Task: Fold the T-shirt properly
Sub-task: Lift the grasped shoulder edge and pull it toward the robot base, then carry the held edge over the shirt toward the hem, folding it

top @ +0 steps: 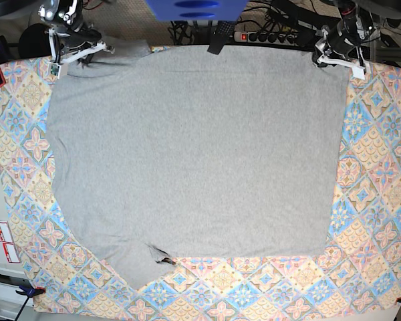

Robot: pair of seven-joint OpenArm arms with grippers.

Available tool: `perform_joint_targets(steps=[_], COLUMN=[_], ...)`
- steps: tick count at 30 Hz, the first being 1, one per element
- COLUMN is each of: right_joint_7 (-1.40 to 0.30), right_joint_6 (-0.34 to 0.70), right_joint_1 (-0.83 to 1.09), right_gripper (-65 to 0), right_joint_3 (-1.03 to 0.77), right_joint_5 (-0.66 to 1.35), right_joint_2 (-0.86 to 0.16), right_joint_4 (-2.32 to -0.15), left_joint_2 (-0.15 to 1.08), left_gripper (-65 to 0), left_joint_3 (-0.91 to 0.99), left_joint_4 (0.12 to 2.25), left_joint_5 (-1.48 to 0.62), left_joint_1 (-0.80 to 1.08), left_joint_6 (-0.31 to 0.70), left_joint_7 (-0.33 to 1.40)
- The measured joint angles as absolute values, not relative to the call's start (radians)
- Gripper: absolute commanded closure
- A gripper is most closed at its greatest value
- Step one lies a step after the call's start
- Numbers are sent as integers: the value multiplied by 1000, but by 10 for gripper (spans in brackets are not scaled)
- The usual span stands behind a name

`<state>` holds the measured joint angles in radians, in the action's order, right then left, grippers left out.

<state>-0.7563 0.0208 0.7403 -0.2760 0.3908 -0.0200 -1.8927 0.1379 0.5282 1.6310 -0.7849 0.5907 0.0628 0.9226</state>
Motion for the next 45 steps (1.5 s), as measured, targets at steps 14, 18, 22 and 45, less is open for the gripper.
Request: perform_joint_targets(steps=[14, 18, 22, 45], right_joint_7=[-714, -722, -712, -712], right_joint_6=[17, 21, 23, 14], right_joint_1=[533, 402, 299, -117], right_gripper=[0, 0, 0, -20], right_joint_3=[-267, -267, -267, -160], right_joint_5=[390, 391, 391, 375], right_joint_2=[-20, -19, -21, -75], right_joint_4=[-1890, -1883, -1832, -1367], left_joint_2=[136, 139, 142, 134], left_gripper=[0, 0, 0, 0], left_joint_3=[532, 531, 532, 532], left_joint_4=[1666, 1622, 1500, 1279], left_joint_5=[-766, -770, -763, -661], left_joint_1=[328, 229, 132, -162], left_joint_6=[56, 58, 55, 56], left_joint_7=[934, 928, 928, 918])
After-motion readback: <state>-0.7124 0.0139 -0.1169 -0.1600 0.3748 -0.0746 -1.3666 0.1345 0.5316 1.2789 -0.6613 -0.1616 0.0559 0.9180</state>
